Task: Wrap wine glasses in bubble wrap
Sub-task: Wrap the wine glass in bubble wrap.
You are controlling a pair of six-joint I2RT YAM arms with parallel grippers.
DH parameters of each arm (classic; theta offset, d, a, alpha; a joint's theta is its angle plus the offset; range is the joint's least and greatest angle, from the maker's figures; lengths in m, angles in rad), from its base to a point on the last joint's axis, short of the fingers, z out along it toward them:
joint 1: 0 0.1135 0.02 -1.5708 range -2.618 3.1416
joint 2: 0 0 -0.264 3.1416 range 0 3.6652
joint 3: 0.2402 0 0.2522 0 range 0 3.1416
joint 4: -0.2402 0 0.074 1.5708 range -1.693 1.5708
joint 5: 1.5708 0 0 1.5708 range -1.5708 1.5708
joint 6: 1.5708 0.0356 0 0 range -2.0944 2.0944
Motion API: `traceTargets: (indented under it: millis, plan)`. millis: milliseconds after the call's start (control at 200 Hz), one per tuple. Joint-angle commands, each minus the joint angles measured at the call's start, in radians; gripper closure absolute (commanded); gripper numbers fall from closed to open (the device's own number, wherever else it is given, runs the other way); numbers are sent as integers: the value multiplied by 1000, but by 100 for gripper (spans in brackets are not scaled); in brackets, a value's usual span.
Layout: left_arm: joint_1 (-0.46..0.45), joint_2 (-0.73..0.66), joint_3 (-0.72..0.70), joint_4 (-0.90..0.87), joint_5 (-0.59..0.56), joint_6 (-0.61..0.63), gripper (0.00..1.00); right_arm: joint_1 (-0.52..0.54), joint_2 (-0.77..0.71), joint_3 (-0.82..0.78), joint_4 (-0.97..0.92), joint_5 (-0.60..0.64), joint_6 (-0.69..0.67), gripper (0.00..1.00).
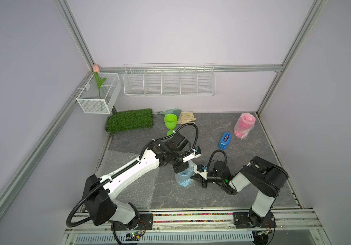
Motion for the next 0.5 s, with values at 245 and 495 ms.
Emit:
traceTargets:
  millis: [245, 495]
  plan:
    - [3, 125, -75, 2, 87, -1, 100, -10, 32, 1, 23, -31, 15, 93]
    - [3, 189, -130, -11, 142, -16, 100, -14, 33, 2, 23, -31, 19, 93]
